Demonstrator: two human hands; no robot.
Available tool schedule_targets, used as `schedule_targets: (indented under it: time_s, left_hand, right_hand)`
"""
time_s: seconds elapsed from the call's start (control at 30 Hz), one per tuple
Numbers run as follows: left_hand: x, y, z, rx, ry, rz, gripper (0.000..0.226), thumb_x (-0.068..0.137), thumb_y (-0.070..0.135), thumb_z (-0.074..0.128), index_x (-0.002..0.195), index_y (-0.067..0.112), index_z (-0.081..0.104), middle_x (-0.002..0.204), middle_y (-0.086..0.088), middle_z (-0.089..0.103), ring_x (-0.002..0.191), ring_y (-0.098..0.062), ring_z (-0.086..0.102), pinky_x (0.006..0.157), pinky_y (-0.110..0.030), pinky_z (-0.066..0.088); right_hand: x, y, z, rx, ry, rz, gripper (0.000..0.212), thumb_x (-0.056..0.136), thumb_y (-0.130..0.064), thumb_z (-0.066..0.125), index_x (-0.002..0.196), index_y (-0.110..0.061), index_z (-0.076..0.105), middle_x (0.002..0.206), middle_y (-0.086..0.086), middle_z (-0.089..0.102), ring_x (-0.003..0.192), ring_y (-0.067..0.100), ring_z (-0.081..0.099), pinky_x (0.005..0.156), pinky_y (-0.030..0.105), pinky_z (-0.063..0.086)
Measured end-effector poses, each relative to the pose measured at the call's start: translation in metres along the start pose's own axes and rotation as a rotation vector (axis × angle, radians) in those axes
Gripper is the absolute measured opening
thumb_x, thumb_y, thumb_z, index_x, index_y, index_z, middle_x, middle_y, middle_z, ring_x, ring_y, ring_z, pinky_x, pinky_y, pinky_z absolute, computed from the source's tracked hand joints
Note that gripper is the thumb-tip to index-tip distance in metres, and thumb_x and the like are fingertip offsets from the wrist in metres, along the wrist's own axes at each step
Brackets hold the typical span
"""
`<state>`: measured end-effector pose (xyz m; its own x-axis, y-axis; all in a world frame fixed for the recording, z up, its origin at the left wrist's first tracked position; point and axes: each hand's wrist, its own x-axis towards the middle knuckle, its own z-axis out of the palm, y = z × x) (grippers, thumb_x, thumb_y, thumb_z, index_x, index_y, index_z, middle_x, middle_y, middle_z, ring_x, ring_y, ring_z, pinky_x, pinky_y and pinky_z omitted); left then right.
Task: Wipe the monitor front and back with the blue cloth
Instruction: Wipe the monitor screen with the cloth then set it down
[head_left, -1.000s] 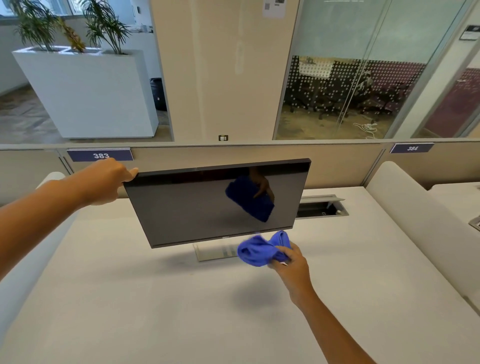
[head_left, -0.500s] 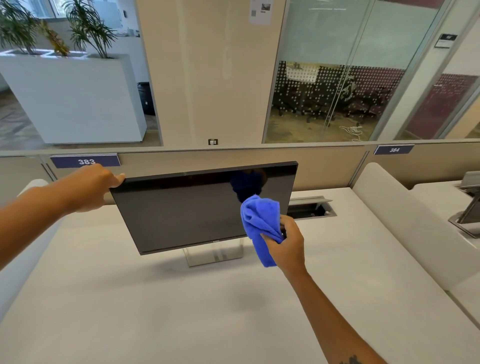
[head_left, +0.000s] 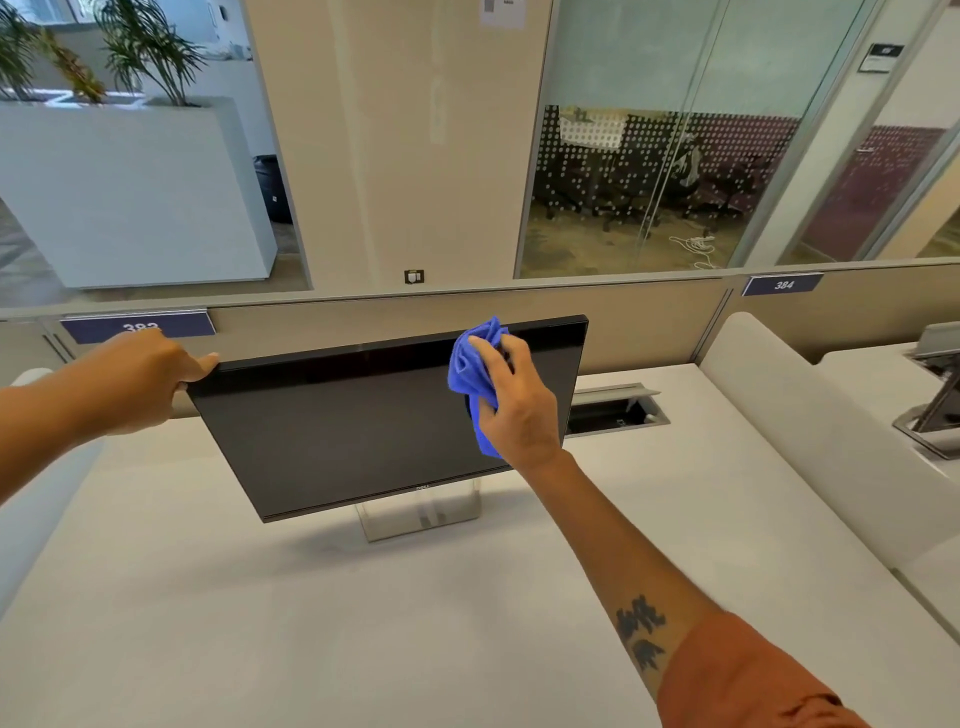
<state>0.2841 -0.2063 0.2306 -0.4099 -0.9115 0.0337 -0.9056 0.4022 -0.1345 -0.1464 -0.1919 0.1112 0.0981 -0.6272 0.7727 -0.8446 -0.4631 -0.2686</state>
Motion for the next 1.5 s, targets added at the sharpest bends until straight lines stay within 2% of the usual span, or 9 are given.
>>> schedule_targets:
  time_s: [0.2,0.3,0.43,0.6,0.83,1.0,1.13,1.27,1.5]
  left_hand:
    - [0.006,-0.013,0.010,0.015,-0.039,-0.032,0.062,0.062,-0.018,0.077,0.117,0.011,0.075,0.034,0.011,0.030,0.029,-0.004,0.030,0.038,-0.016,0.023]
    - [0.008,-0.020,0.014,0.025,-0.056,-0.043,0.064,0.065,-0.016,0.075,0.122,0.015,0.072,0.036,0.009,0.035,0.029,-0.006,0.034,0.035,-0.017,0.028]
    - [0.012,-0.030,0.020,0.031,-0.063,-0.049,0.065,0.068,-0.012,0.074,0.125,0.019,0.070,0.036,0.009,0.035,0.029,-0.007,0.032,0.036,-0.018,0.026]
    - [0.018,-0.041,0.030,0.043,-0.104,-0.073,0.068,0.068,-0.006,0.079,0.129,0.022,0.068,0.035,0.012,0.036,0.027,-0.004,0.033,0.037,-0.015,0.029]
    - [0.022,-0.054,0.040,0.045,-0.114,-0.079,0.072,0.064,-0.005,0.082,0.129,0.023,0.068,0.038,0.015,0.039,0.029,-0.002,0.032,0.040,-0.016,0.027]
    - [0.020,-0.044,0.033,0.050,-0.067,-0.039,0.067,0.064,-0.008,0.081,0.124,0.019,0.071,0.040,0.014,0.038,0.032,-0.005,0.032,0.044,-0.020,0.030]
    - [0.017,-0.036,0.025,0.046,-0.080,-0.026,0.068,0.062,-0.009,0.082,0.124,0.018,0.071,0.038,0.014,0.041,0.030,-0.003,0.034,0.040,-0.018,0.029]
    - [0.018,-0.039,0.027,0.057,-0.047,-0.003,0.065,0.068,-0.009,0.077,0.126,0.019,0.069,0.040,0.008,0.048,0.032,-0.007,0.036,0.041,-0.021,0.032]
    - [0.018,-0.040,0.027,0.049,-0.017,0.004,0.065,0.068,-0.010,0.075,0.125,0.019,0.070,0.042,0.005,0.052,0.031,-0.007,0.036,0.041,-0.020,0.032]
  right_hand:
    - [-0.007,0.038,-0.008,0.033,0.232,0.549,0.082,0.082,0.013,0.061,0.153,-0.024,0.045,0.160,0.002,0.037,0.102,0.032,0.070,0.064,0.029,0.057]
    - [-0.021,0.041,-0.002,0.128,0.212,0.732,0.086,0.084,0.015,0.053,0.149,-0.038,0.033,0.156,0.008,0.049,0.101,0.037,0.071,0.068,0.036,0.058]
    - [-0.020,0.049,-0.005,0.035,0.197,0.673,0.078,0.083,0.016,0.057,0.154,-0.014,0.052,0.160,0.007,0.040,0.102,0.033,0.070,0.071,0.031,0.056]
    - [-0.015,0.057,-0.012,-0.076,0.192,0.587,0.076,0.081,0.019,0.059,0.152,-0.009,0.057,0.147,0.011,0.049,0.089,0.026,0.065,0.062,0.024,0.047]
    - [-0.018,0.062,-0.022,-0.045,0.192,0.550,0.069,0.081,0.019,0.061,0.144,-0.009,0.063,0.137,0.011,0.054,0.082,0.015,0.052,0.057,0.028,0.050]
    - [-0.009,0.067,-0.026,-0.036,0.190,0.565,0.067,0.081,0.018,0.056,0.141,-0.011,0.065,0.132,0.009,0.054,0.077,0.016,0.049,0.054,0.013,0.035]
    - [-0.032,0.063,-0.022,0.025,0.124,0.623,0.058,0.086,0.017,0.056,0.137,-0.008,0.066,0.125,0.008,0.054,0.077,0.015,0.049,0.058,0.024,0.041]
    - [-0.016,0.066,-0.029,0.069,0.158,0.622,0.056,0.087,0.016,0.053,0.135,-0.009,0.067,0.120,0.008,0.053,0.078,0.007,0.045,0.059,0.013,0.037]
    - [-0.020,0.064,-0.028,0.106,0.123,0.691,0.044,0.090,0.012,0.052,0.125,-0.011,0.066,0.116,0.001,0.051,0.082,0.016,0.053,0.062,0.021,0.042]
